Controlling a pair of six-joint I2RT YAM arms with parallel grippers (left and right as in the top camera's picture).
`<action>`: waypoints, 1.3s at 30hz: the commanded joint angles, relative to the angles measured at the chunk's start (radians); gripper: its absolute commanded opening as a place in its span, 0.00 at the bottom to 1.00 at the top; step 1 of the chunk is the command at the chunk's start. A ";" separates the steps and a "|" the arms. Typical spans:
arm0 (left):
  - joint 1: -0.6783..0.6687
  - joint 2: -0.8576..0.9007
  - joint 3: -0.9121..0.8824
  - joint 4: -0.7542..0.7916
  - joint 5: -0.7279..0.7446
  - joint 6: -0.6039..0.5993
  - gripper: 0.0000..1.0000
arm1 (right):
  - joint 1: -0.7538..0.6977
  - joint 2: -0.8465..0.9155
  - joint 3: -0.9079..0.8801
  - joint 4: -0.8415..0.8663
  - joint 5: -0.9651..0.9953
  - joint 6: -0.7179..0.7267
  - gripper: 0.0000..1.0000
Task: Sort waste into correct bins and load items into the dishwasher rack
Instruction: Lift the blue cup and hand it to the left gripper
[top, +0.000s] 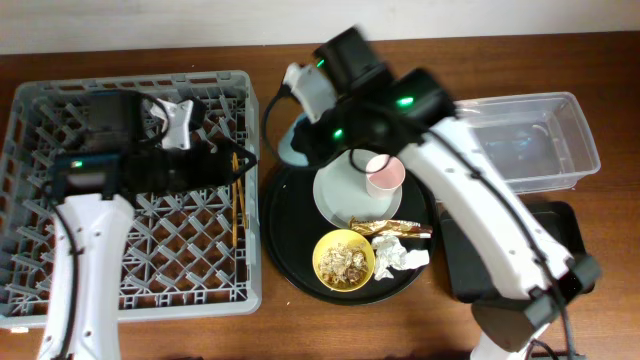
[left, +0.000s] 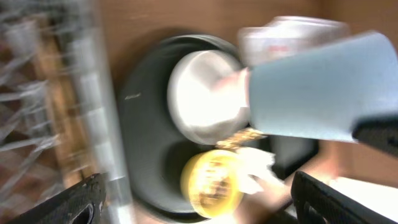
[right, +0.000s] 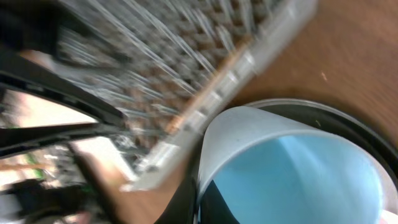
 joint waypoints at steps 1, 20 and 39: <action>0.124 -0.027 0.029 -0.002 0.566 0.222 0.95 | -0.090 -0.024 0.062 -0.029 -0.345 -0.036 0.04; 0.050 -0.028 0.029 0.003 0.796 0.427 0.96 | -0.135 -0.021 0.062 0.032 -0.837 -0.191 0.04; 0.041 -0.057 0.029 0.010 0.840 0.426 0.55 | -0.098 -0.021 0.062 0.084 -0.807 -0.191 0.09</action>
